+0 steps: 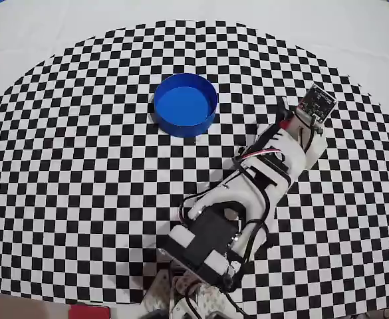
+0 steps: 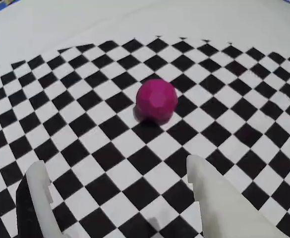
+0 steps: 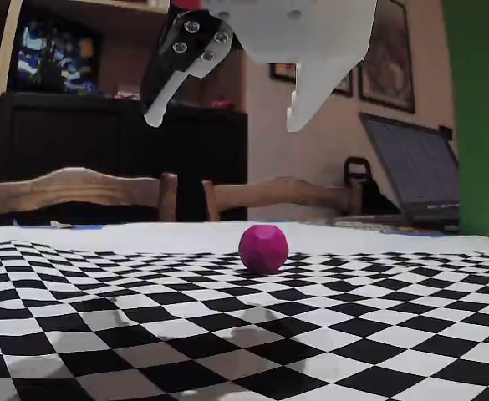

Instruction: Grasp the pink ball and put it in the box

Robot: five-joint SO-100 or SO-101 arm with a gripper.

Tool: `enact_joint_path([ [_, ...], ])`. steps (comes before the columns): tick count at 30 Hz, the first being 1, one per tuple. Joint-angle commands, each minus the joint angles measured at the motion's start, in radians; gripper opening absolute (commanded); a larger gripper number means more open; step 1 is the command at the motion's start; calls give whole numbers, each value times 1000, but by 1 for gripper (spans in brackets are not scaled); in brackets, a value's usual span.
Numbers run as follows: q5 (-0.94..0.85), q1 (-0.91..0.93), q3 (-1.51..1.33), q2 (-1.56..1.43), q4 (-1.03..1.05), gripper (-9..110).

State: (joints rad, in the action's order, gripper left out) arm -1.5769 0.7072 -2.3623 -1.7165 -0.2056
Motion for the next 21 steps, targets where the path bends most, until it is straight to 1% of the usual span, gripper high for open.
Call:
enact_joint_path([
  [1,-6,-3,72,31,-18,33],
  [21,-2,-5,295,305,-21,33],
])
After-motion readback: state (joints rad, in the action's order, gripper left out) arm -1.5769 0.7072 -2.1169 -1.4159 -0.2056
